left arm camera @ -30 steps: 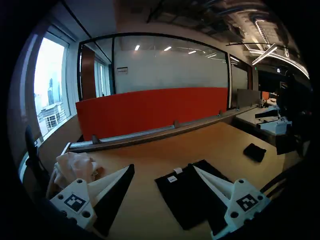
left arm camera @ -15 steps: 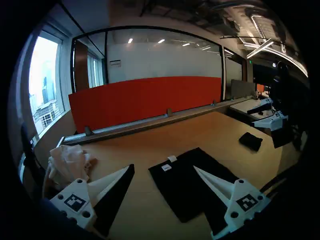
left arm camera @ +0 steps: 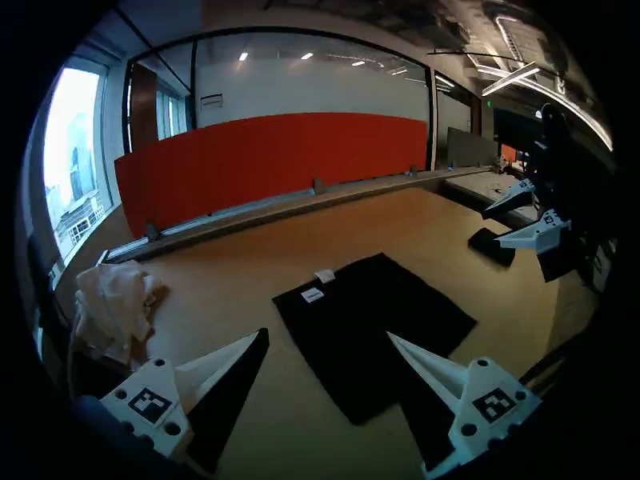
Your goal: Fold towel
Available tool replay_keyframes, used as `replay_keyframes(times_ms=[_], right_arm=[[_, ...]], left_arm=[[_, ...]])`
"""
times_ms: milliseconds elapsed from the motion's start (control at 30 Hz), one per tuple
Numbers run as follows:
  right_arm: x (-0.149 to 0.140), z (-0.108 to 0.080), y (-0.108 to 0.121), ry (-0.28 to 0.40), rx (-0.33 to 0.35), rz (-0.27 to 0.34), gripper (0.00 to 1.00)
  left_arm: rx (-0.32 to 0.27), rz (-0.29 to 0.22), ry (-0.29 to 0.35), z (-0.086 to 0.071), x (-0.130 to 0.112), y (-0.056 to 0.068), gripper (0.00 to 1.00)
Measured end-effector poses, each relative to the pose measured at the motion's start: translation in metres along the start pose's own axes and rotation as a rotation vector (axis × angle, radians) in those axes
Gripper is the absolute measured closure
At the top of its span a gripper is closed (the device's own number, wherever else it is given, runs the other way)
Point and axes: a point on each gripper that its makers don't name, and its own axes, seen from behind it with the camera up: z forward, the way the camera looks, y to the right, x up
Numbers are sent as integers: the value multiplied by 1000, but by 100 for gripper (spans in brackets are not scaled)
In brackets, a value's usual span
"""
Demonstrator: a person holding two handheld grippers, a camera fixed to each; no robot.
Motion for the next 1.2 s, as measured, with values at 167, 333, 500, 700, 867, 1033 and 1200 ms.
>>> replay_keyframes(times_ms=[167, 333, 500, 700, 867, 1033, 1200], right_arm=[[-21, 13, -8, -36, 20, 3, 0], [-42, 24, -15, -73, 36, 6, 0], [-65, 34, -21, -115, 52, 6, 0], [-90, 44, -29, -163, 74, -2, 0], [-108, 50, -37, -197, 101, -7, 0], [-125, 55, -42, -229, 116, -14, 0], [-136, 58, -45, -254, 130, -19, 0]], left_arm=[[-21, 4, -42, 14, -24, 9, 2], [-48, 11, -88, 25, -48, 17, 2], [-68, 18, -128, 34, -68, 23, 2], [-85, 24, -174, 43, -91, 28, 2], [-95, 33, -211, 48, -108, 33, 2], [-120, 42, -253, 52, -125, 41, 2], [-139, 49, -297, 55, -142, 46, 2]])
